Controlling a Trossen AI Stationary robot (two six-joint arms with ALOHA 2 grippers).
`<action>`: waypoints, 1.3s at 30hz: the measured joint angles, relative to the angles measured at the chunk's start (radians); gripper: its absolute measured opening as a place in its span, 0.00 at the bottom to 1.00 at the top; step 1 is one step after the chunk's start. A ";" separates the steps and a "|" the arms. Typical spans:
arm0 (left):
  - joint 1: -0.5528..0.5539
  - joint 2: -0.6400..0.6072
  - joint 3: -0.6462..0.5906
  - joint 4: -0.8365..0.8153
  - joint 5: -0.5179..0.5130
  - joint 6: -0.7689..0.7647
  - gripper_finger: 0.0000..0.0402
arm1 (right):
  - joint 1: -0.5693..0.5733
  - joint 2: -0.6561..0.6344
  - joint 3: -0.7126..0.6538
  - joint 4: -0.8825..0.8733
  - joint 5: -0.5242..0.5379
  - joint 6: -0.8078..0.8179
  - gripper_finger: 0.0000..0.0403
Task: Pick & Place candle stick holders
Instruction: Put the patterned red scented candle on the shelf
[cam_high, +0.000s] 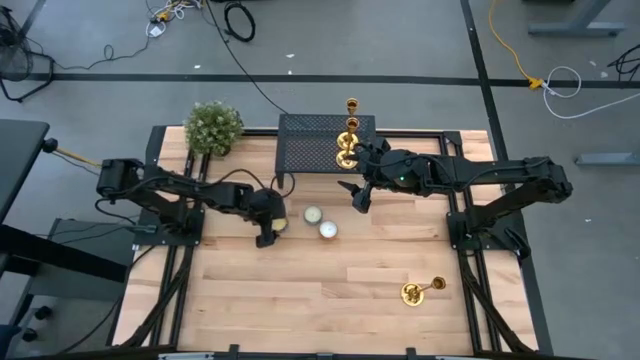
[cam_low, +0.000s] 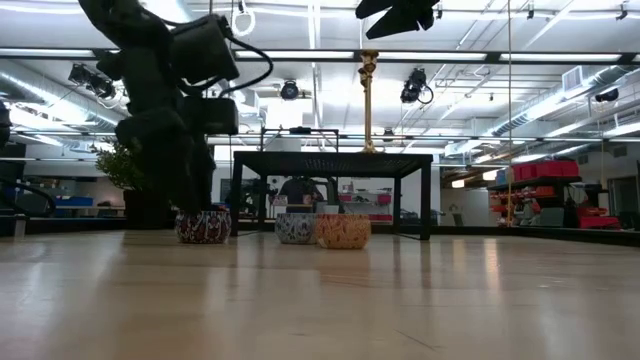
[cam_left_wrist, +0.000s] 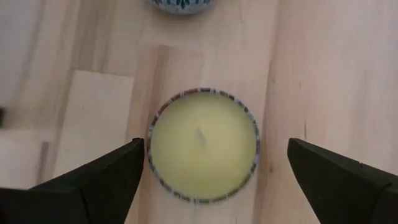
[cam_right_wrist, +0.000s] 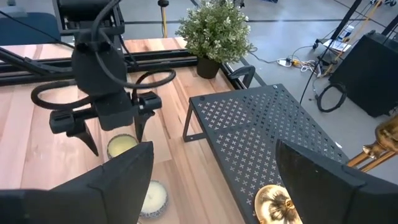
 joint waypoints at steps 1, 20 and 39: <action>0.000 0.011 0.000 0.010 -0.002 0.004 0.99 | 0.000 0.000 0.000 0.000 0.000 0.000 0.84; 0.000 0.058 0.000 0.029 -0.022 0.005 0.91 | 0.000 0.000 0.000 -0.024 0.026 0.000 0.84; 0.000 0.056 0.001 0.040 -0.012 -0.054 0.76 | 0.000 0.000 0.000 -0.026 0.026 0.000 0.84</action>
